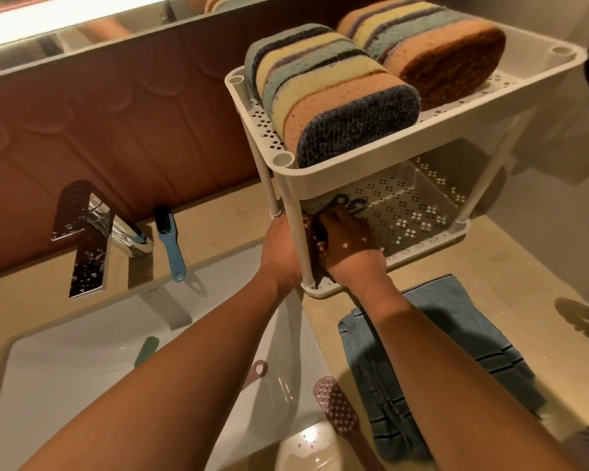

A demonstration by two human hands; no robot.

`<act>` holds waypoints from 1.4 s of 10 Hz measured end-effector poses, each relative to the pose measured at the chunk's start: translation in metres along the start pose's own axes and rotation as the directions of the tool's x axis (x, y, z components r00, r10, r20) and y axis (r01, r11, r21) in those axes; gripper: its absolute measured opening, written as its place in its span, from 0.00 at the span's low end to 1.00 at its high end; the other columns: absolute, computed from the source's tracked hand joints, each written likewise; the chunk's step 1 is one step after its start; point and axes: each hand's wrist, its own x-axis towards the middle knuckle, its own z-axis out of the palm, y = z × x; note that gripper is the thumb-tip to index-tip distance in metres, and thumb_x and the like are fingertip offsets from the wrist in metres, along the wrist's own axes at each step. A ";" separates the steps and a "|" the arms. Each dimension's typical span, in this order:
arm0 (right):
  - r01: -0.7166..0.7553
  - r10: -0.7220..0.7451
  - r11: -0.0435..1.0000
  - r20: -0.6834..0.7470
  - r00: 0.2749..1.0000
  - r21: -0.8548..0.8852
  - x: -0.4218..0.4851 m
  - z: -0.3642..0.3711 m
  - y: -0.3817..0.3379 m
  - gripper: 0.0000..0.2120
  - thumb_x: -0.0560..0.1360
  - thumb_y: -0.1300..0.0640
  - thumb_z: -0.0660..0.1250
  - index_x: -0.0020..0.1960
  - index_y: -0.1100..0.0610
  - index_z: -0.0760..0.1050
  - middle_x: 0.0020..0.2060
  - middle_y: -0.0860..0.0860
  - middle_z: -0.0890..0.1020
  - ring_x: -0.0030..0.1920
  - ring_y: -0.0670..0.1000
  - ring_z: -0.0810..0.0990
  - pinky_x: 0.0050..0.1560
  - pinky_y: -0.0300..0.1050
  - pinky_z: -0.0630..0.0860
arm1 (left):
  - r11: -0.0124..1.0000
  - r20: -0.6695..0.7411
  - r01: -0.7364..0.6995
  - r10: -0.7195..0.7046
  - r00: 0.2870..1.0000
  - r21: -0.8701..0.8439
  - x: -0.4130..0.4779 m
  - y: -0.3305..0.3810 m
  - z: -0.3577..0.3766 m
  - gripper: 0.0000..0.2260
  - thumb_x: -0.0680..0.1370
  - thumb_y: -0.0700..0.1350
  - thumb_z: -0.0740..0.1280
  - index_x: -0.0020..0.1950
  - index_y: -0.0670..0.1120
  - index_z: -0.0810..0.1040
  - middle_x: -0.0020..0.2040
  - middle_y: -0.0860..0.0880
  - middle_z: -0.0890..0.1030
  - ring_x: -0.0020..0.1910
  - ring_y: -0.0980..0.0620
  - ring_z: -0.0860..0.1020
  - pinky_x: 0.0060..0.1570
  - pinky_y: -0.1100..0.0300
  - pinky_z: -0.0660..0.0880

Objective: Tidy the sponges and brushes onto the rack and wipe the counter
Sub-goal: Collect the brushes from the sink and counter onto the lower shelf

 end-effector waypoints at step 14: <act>0.070 -0.060 0.960 0.045 0.997 -0.270 0.016 0.020 0.012 0.37 0.70 0.45 0.74 0.74 0.41 0.62 0.73 0.54 0.64 0.75 0.60 0.56 0.77 0.63 0.53 | 0.904 0.076 0.351 -0.343 0.936 -0.246 -0.003 0.012 -0.004 0.21 0.83 0.28 0.54 0.75 0.24 0.55 0.77 0.29 0.59 0.76 0.30 0.59 0.75 0.38 0.55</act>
